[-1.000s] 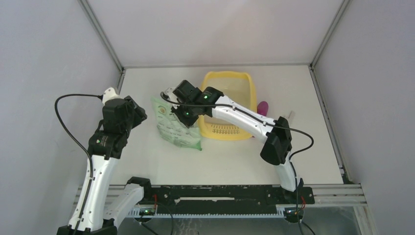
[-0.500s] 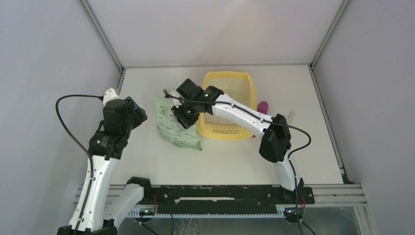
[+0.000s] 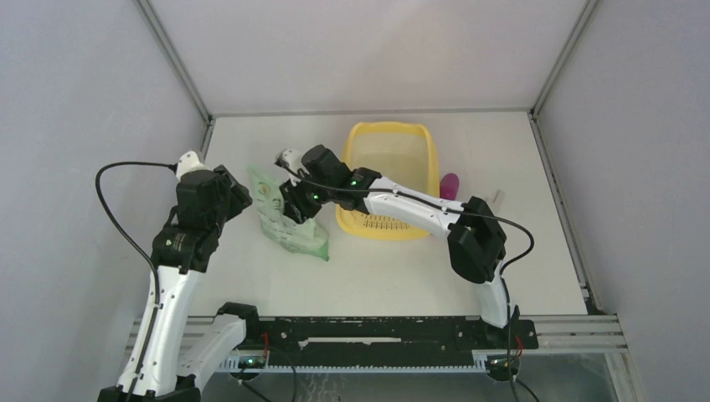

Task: Fill the litter box with clean litter
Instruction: Open the cat litter bag at the center of the board.

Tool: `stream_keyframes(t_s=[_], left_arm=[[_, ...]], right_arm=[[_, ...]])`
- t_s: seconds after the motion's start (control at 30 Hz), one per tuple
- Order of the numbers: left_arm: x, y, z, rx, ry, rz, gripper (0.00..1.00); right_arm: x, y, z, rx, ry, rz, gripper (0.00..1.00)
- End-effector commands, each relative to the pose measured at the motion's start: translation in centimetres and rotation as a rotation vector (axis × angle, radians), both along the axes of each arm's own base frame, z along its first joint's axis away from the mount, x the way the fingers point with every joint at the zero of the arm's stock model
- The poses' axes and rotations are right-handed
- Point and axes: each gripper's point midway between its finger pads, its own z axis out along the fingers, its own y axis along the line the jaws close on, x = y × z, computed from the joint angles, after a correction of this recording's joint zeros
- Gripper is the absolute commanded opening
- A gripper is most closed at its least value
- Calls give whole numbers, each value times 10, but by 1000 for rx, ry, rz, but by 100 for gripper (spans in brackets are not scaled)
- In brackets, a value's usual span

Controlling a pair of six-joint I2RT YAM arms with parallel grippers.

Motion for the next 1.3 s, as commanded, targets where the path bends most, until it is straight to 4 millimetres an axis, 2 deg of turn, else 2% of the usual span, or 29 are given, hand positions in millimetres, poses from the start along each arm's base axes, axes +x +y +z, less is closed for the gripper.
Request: stream_keyframes(t_s=[0.0,0.13,0.27,0.4,0.67,0.73,0.83,1.03,1.17,1.27], left_arm=[[-2,4,16,15,-44,5,58],[-4,6,22,19,-53,9,58],[-10,9,26,23,-59,21,59],[-22,20,33,44,-65,65,62],[-40,33,49,49,-95,122,67],[-44,34,50,51,-98,127,68],[-44,34,48,52,-92,128,68],[-44,32,45,42,-88,117,68],[-42,30,47,37,-94,112,68],[-41,30,45,38,-90,110,68]], right_arm=[[5,38,72,272,-190,50,45],[-1,44,68,243,-341,112,45],[-20,41,39,139,-385,240,45],[-55,32,12,84,-429,362,44],[-122,21,-19,-18,-490,545,44],[-135,19,-20,-43,-518,562,44],[-142,15,-4,-43,-546,539,44],[-128,-7,61,13,-588,400,45],[-106,-27,88,11,-548,257,46],[-88,-37,100,9,-486,168,47]])
